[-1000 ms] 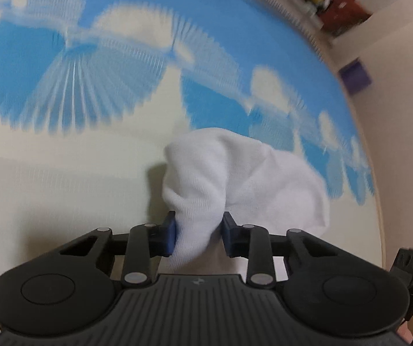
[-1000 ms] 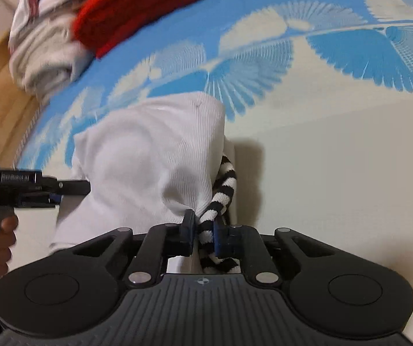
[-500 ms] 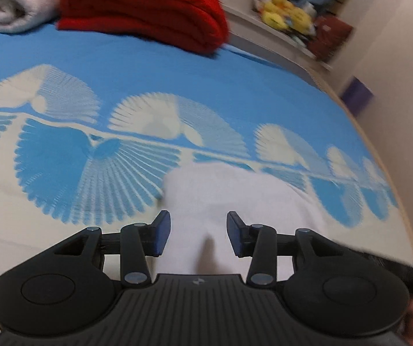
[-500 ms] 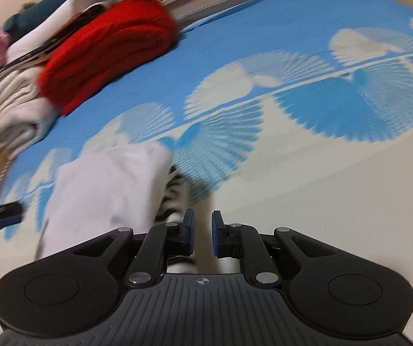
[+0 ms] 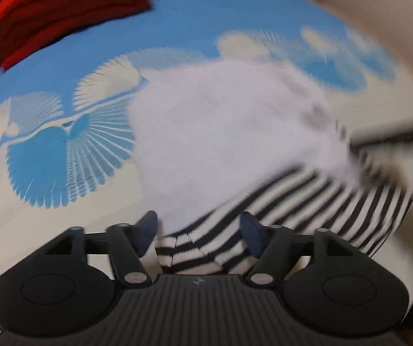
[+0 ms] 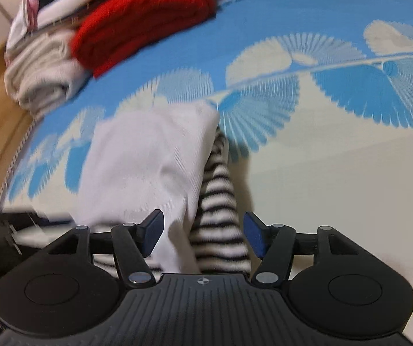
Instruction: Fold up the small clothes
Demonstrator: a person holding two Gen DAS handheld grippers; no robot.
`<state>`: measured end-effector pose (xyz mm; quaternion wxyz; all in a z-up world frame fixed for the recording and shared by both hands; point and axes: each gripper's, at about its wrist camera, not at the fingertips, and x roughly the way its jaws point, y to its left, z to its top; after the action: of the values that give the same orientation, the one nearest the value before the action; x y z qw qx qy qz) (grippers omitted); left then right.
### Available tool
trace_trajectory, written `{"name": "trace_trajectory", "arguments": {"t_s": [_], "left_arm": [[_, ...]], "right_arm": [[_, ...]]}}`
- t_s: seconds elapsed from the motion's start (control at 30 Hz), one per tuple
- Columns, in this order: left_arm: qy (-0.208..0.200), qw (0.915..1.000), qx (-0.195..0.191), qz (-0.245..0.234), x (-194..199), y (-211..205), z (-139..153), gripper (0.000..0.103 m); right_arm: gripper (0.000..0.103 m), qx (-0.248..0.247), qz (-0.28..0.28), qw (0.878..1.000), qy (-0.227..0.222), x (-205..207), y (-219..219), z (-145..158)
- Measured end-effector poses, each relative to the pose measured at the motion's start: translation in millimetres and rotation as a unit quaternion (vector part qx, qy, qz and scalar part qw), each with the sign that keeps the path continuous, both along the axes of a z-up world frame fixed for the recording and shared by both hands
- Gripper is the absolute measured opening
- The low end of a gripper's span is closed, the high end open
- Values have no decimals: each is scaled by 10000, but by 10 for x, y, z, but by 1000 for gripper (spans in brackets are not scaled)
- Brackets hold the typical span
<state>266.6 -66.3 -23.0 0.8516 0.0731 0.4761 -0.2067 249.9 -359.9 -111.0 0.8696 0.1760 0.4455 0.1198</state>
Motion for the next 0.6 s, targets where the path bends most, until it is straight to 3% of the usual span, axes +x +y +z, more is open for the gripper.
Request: {"name": "trace_trajectory", "arguments": {"t_s": [0.13, 0.23, 0.33, 0.4, 0.43, 0.47, 0.53, 0.6], "left_arm": [[391, 9971, -450, 483, 15, 310, 58, 78], [1150, 9907, -407, 602, 36, 420, -148, 78], [1540, 9825, -760, 724, 29, 490, -324, 77], [1761, 9735, -1152, 895, 64, 545, -398, 61], [1810, 9703, -1273, 979, 55, 549, -406, 59], [1791, 9696, -1305, 1035, 50, 549, -397, 58], [1698, 9738, -1204, 918, 57, 481, -380, 58], [1404, 9847, -822, 617, 5, 376, -347, 63]], "right_arm": [[69, -337, 203, 9983, 421, -61, 55, -105], [75, -562, 325, 9947, 798, -118, 91, -250], [75, -710, 381, 9917, 1002, -133, 128, -352], [54, -793, 435, 9916, 923, -142, 172, -341], [18, -686, 517, 9926, 856, -144, 187, -320], [3, -558, 514, 9939, 803, -140, 190, -287], [3, -496, 269, 9967, 575, -141, 149, -167], [3, -374, 35, 9979, 525, -123, 55, -108]]}}
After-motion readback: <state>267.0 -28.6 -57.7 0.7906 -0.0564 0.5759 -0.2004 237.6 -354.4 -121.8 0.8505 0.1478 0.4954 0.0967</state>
